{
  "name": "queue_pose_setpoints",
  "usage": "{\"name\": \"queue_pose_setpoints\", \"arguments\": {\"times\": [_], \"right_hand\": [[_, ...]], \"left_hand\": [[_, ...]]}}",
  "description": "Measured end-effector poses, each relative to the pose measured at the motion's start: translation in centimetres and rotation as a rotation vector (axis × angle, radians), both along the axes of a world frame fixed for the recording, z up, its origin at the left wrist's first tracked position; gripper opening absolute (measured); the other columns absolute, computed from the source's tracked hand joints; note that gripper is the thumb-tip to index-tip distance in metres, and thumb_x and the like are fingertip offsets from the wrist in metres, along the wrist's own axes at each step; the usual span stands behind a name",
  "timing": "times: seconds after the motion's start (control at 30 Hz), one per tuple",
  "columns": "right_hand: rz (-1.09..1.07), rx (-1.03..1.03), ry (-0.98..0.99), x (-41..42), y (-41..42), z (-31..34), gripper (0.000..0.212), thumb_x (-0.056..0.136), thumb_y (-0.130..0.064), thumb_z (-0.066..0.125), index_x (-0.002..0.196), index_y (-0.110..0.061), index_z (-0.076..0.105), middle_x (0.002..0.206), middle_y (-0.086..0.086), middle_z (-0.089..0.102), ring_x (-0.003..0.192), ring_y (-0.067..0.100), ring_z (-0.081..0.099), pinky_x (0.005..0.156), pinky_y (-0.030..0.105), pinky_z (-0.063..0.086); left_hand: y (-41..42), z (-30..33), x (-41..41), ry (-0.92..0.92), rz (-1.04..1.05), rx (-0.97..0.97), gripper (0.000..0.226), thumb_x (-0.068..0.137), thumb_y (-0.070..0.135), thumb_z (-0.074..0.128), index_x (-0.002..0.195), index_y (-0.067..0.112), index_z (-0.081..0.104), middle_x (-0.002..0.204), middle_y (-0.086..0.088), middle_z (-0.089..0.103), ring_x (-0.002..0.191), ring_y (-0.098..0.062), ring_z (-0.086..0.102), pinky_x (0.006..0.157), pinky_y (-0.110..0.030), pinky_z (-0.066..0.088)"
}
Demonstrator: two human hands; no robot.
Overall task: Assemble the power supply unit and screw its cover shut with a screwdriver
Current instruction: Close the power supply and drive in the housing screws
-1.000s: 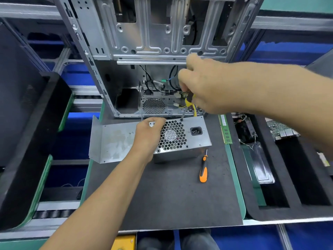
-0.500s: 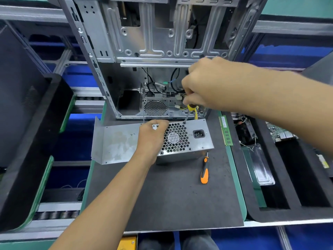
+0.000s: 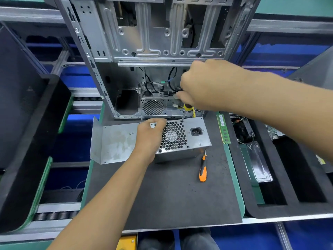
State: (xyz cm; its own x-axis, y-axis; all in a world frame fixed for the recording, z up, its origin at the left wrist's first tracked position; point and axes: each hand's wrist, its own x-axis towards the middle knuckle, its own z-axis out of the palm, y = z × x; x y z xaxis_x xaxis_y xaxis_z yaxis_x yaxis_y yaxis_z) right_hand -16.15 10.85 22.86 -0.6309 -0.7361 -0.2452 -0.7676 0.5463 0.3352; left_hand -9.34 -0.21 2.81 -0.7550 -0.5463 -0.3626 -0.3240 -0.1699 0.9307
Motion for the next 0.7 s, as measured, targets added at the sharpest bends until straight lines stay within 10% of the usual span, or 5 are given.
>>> {"name": "queue_pose_setpoints", "arguments": {"times": [0.17, 0.4, 0.57, 0.7], "right_hand": [[0.014, 0.009, -0.216, -0.6, 0.2, 1.4, 0.010, 0.094, -0.029, 0.060, 0.096, -0.019, 0.057, 0.101, 0.003, 0.054, 0.096, 0.030, 0.057, 0.082, 0.046, 0.052], [-0.091, -0.064, -0.033, -0.2, 0.2, -0.5, 0.049, 0.103, -0.045, 0.044, 0.068, -0.014, 0.030, 0.070, 0.006, 0.028, 0.078, 0.034, 0.045, 0.066, 0.041, 0.039], [-0.031, -0.002, -0.169, -0.7, 0.7, 0.3, 0.013, 0.092, -0.022, 0.063, 0.100, -0.015, 0.057, 0.100, 0.009, 0.052, 0.094, 0.034, 0.057, 0.082, 0.047, 0.052], [-0.087, -0.085, -0.054, -0.5, 0.8, -0.3, 0.044, 0.100, -0.037, 0.050, 0.068, -0.012, 0.036, 0.069, 0.004, 0.028, 0.067, 0.031, 0.043, 0.064, 0.040, 0.044]], "left_hand": [[-0.1, -0.3, 0.0, 0.003, -0.009, 0.007, 0.011, 0.092, 0.030, 0.065, 0.092, 0.023, 0.073, 0.076, 0.006, 0.054, 0.052, 0.002, 0.041, 0.041, -0.005, 0.033], [-0.2, -0.4, -0.2, -0.011, -0.017, -0.006, 0.011, 0.091, 0.030, 0.064, 0.093, 0.024, 0.073, 0.082, 0.004, 0.055, 0.053, 0.001, 0.041, 0.042, -0.003, 0.033], [-0.4, -0.4, 0.0, 0.004, -0.037, 0.013, 0.011, 0.090, 0.031, 0.065, 0.091, 0.024, 0.075, 0.075, 0.016, 0.067, 0.059, 0.003, 0.056, 0.050, -0.002, 0.040], [-0.7, -0.5, 0.1, 0.004, -0.077, 0.084, 0.008, 0.086, 0.030, 0.075, 0.084, 0.024, 0.080, 0.088, 0.008, 0.076, 0.083, -0.013, 0.069, 0.078, -0.027, 0.055]]}}
